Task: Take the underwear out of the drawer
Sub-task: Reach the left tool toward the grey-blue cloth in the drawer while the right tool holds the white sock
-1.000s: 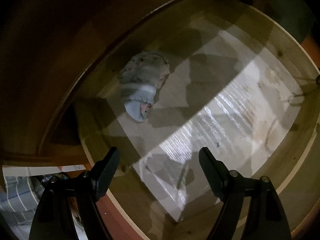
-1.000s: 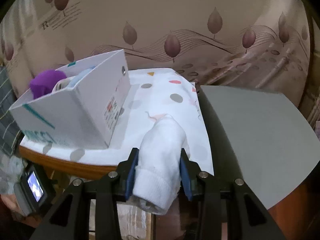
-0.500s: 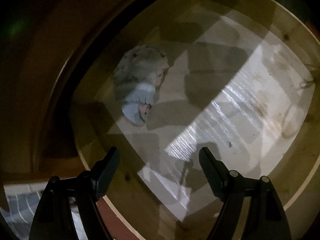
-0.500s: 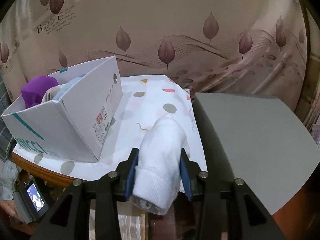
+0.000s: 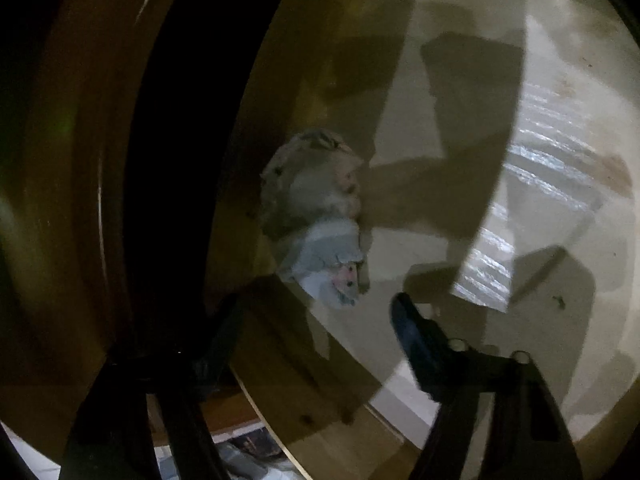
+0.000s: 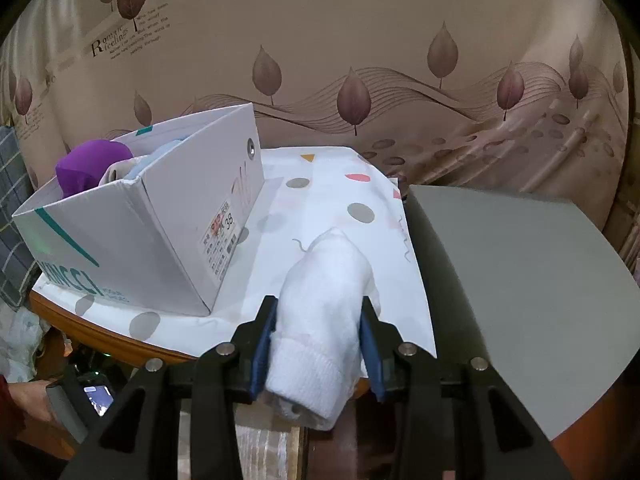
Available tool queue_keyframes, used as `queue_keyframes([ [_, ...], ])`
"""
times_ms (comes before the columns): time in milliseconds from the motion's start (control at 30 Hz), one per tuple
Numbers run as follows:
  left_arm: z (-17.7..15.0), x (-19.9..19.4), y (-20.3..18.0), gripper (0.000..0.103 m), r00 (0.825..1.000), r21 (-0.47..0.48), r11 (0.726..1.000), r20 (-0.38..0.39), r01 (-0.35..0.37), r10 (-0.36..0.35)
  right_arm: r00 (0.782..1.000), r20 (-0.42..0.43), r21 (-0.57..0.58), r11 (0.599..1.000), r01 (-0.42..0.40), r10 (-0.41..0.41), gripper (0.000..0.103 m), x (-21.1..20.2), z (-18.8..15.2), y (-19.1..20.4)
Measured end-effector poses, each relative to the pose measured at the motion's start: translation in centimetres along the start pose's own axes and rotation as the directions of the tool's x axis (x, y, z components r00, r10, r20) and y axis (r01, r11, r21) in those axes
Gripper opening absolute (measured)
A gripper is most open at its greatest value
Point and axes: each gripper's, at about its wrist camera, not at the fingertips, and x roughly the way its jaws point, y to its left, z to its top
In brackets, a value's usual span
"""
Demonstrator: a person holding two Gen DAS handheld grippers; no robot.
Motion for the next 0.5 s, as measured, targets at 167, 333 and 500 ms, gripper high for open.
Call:
queue_keyframes([
  [167,-0.8,-0.2,-0.1,0.069,0.997,-0.035,0.999,0.075,-0.013,0.016,1.0,0.005,-0.004,1.0,-0.011,0.011,0.04,0.0,-0.1,0.3],
  [333,-1.1,-1.2,-1.1,0.064,0.992,-0.021,0.999,0.121,-0.029,0.031,1.0,0.006,-0.019,1.0,-0.008,0.008,0.04,0.1,-0.1,0.6],
  [500,-1.3,-0.1,-1.1,0.044,0.997,-0.027,0.999,0.078,0.018,-0.016,1.0,0.006,-0.02,1.0,-0.008,0.009,0.04,0.1,-0.1,0.6],
])
